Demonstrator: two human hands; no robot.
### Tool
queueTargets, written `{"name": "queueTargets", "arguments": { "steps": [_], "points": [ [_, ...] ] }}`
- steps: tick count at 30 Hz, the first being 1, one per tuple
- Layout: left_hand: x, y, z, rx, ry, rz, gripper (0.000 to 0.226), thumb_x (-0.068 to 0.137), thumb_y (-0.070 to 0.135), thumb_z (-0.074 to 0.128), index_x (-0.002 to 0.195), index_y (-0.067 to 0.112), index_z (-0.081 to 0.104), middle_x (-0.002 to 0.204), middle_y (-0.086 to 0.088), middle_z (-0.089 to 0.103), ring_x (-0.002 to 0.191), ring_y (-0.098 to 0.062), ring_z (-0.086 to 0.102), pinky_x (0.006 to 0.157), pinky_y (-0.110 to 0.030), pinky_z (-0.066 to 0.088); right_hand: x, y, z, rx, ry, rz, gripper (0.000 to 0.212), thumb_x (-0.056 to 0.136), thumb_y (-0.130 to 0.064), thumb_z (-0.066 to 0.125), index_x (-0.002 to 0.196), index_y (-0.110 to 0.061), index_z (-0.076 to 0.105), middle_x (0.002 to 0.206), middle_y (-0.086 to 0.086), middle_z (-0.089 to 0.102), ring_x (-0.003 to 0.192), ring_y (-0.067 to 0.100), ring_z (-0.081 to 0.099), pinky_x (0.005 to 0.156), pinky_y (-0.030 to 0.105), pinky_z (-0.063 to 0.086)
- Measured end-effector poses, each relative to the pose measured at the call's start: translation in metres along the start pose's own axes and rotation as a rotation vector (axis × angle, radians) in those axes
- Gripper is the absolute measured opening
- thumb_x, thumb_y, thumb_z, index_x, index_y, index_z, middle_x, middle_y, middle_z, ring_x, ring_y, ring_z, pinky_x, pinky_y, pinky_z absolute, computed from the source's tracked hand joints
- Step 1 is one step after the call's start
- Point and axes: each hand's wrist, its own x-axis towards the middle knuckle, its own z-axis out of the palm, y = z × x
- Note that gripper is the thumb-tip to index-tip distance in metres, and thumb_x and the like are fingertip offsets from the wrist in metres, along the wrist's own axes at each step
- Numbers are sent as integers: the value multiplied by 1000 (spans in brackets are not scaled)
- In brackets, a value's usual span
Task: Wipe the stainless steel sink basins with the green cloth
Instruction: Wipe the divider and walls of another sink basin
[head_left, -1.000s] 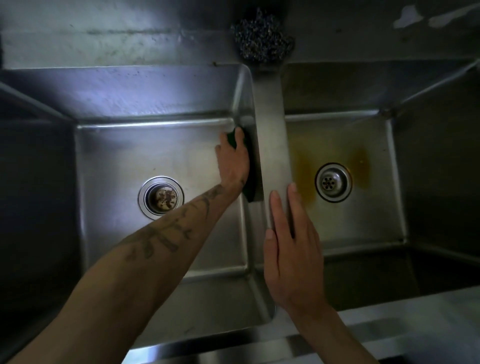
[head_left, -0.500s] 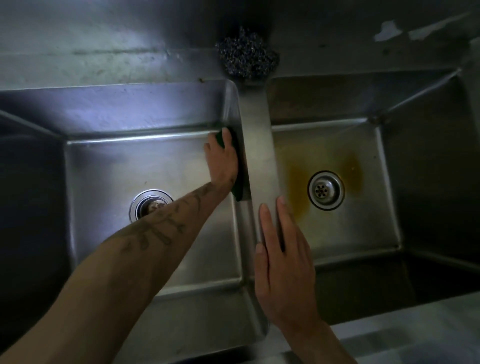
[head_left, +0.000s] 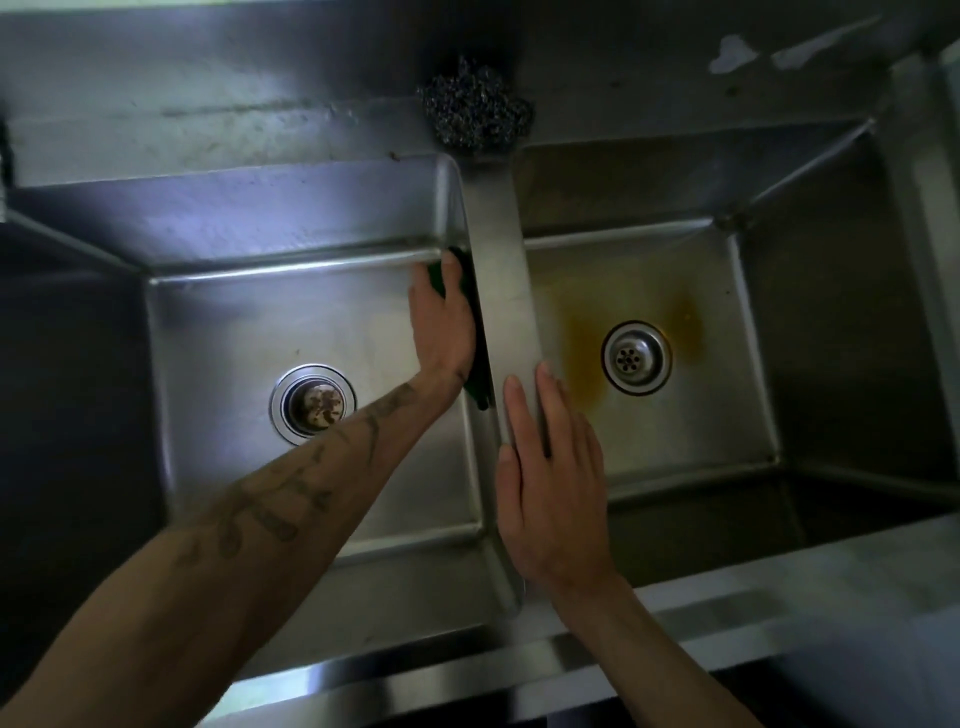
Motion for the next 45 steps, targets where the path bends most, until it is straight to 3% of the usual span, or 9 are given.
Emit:
{"name": "queueTargets", "arguments": {
  "steps": [4,10,16,19,24,31,38,41,45],
  "points": [
    [-28,10,-10,45,-21,18,29,114,48,37,118,23,51,115,-2,66,104,-19,62,86,-33,46,0,1,-4,37,-46,6,58,112,-39,23,168,-25,11,176,3,2,163,25,7,124,57,29],
    [-62,29,-21,219,96,101,30,112,48,44,92,27,51,84,10,60,70,14,56,61,-5,39,7,17,-24,92,-166,-81,62,110,-36,36,167,-32,13,176,-2,-1,163,22,5,126,56,24],
    [-109,51,-10,325,273,165,29,110,48,51,85,34,45,87,3,55,76,-1,52,70,-24,36,29,74,-84,74,-283,-180,60,109,-46,30,166,-35,16,176,-3,6,163,23,5,129,50,16],
    [-126,66,1,389,292,196,30,109,48,53,92,23,49,90,1,53,77,-11,47,73,-31,36,52,99,-111,17,-314,-189,59,108,-49,33,165,-38,19,176,-5,8,163,21,7,128,51,15],
    [-134,101,32,508,190,328,30,106,48,55,105,18,55,100,0,54,82,-10,50,69,-24,40,93,139,-147,-75,-307,-187,60,107,-48,39,164,-37,24,174,-1,16,161,26,14,125,55,26],
    [-102,124,86,782,26,406,50,102,59,45,123,16,60,114,-5,55,99,-25,58,82,-43,54,133,173,-169,-112,-286,-150,64,106,-49,41,165,-38,19,175,-1,15,161,24,15,127,53,21],
    [-74,97,70,1142,132,467,64,108,58,31,151,16,53,152,-14,49,141,-34,46,118,-47,35,155,179,-150,-142,-310,-202,60,109,-50,29,166,-36,16,175,-2,11,162,23,10,128,52,16],
    [-74,78,54,1198,123,448,62,113,48,37,165,14,37,172,-15,31,161,-33,26,132,-48,20,160,177,-125,-157,-328,-223,61,108,-53,26,166,-37,14,176,-1,9,162,24,8,128,54,17],
    [-74,61,45,1224,79,446,71,109,54,18,170,18,15,179,-6,5,166,-23,0,135,-41,1,172,177,-80,-170,-366,-244,61,107,-56,24,165,-38,13,176,0,8,162,26,6,129,57,11]
  ]
}}
